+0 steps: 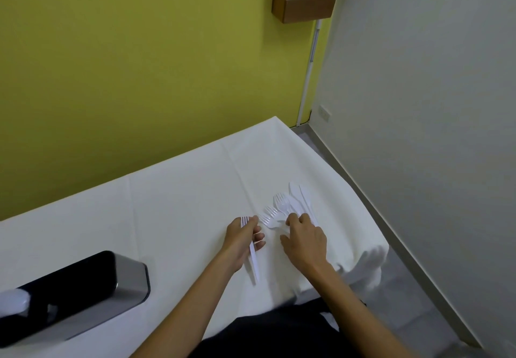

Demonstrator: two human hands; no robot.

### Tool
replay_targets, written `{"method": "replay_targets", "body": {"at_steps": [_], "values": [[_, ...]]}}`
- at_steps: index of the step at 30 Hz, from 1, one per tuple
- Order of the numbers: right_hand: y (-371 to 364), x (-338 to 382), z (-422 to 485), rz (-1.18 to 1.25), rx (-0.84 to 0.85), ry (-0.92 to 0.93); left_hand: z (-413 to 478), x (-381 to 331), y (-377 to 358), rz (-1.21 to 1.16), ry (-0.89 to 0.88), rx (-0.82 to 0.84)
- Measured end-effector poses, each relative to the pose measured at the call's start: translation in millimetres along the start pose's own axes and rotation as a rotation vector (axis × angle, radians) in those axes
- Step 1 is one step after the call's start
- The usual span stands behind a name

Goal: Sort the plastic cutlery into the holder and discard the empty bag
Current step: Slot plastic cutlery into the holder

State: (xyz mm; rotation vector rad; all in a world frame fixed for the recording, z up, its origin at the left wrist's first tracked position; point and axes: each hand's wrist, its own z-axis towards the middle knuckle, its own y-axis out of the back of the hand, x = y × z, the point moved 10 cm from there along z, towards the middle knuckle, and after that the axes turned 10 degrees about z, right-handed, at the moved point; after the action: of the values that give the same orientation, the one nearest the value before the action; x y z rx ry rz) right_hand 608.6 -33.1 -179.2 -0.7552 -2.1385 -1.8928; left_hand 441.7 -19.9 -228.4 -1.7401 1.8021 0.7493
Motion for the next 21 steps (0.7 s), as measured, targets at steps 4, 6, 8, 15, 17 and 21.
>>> {"method": "replay_targets", "body": {"at_steps": [4, 6, 8, 15, 17, 21], "values": [[-3, -4, 0, 0.023, 0.038, -0.003, 5, 0, 3, 0.000, -0.004, -0.019], [0, -3, -1, 0.194, 0.024, -0.021, 7, -1, 4, -0.010, -0.014, -0.021], [2, 7, -2, 0.367, 0.030, 0.004, 7, -5, 2, 0.027, -0.042, -0.012], [17, -4, 7, 0.291, -0.083, -0.025, 10, -13, 9, 0.054, -0.079, -0.112], [14, -10, 9, 0.111, -0.051, -0.026, 12, -9, 9, -0.030, -0.054, -0.100], [8, -9, 9, -0.005, 0.004, 0.013, 18, -3, 3, -0.075, -0.029, -0.074]]}}
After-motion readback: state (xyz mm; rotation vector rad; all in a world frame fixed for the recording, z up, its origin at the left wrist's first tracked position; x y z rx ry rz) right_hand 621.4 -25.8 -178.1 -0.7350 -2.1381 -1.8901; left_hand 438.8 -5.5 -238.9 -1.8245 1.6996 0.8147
